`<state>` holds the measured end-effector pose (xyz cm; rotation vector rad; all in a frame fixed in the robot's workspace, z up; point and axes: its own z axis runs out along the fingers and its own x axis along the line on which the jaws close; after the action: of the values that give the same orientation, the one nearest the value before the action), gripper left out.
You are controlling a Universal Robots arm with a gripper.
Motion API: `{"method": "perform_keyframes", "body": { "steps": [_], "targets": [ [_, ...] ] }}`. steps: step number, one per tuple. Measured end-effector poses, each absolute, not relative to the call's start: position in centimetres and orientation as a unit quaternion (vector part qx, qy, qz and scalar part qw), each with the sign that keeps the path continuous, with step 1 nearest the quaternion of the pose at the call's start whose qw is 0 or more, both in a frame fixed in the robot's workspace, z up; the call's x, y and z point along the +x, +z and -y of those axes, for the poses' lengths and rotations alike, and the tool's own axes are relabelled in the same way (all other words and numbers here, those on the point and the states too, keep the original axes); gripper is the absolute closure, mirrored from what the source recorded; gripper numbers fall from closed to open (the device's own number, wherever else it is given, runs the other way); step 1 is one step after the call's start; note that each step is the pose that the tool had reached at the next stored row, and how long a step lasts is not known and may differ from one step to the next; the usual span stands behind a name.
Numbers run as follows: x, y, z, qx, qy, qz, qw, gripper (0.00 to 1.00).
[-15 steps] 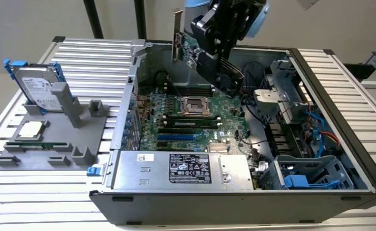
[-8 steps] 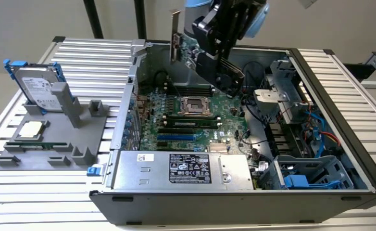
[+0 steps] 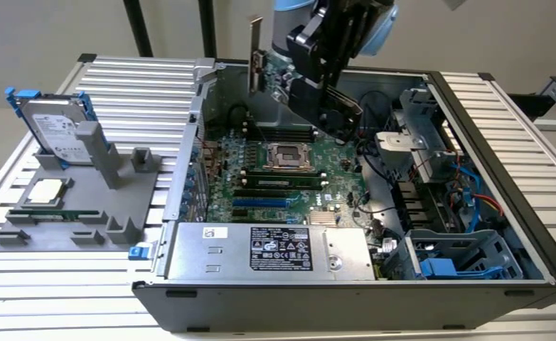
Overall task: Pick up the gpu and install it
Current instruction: 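Insert the gpu into the slot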
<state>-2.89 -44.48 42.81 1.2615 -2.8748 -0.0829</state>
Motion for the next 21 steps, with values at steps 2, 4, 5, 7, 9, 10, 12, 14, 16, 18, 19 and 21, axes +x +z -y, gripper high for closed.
{"method": "perform_keyframes", "body": {
  "steps": [2,4,5,7,9,10,12,14,16,18,19,21],
  "targets": [
    [-2.89,42.81,44.48,0.408,-0.026,0.912,0.001,1.00],
    [-2.89,42.81,44.48,0.415,-0.026,0.909,0.001,1.00],
    [-2.89,42.81,44.48,0.418,-0.026,0.908,0.001,1.00],
    [-2.89,42.81,44.48,0.425,-0.026,0.905,0.001,1.00],
    [-2.89,42.81,44.48,0.432,-0.026,0.902,0.001,1.00],
    [-2.89,42.81,44.48,0.435,-0.026,0.900,0.002,1.00],
    [-2.89,42.81,44.48,0.441,-0.026,0.897,0.002,1.00],
    [-2.89,42.81,44.48,0.447,-0.026,0.894,0.002,1.00],
    [-2.89,42.81,44.48,0.454,-0.026,0.891,0.002,1.00],
    [-2.89,42.81,44.48,0.460,-0.026,0.887,0.002,1.00],
    [-2.89,42.82,44.48,0.464,-0.026,0.886,0.002,1.00],
    [-2.89,42.81,44.48,0.470,-0.026,0.882,0.003,1.00]
  ]
}}
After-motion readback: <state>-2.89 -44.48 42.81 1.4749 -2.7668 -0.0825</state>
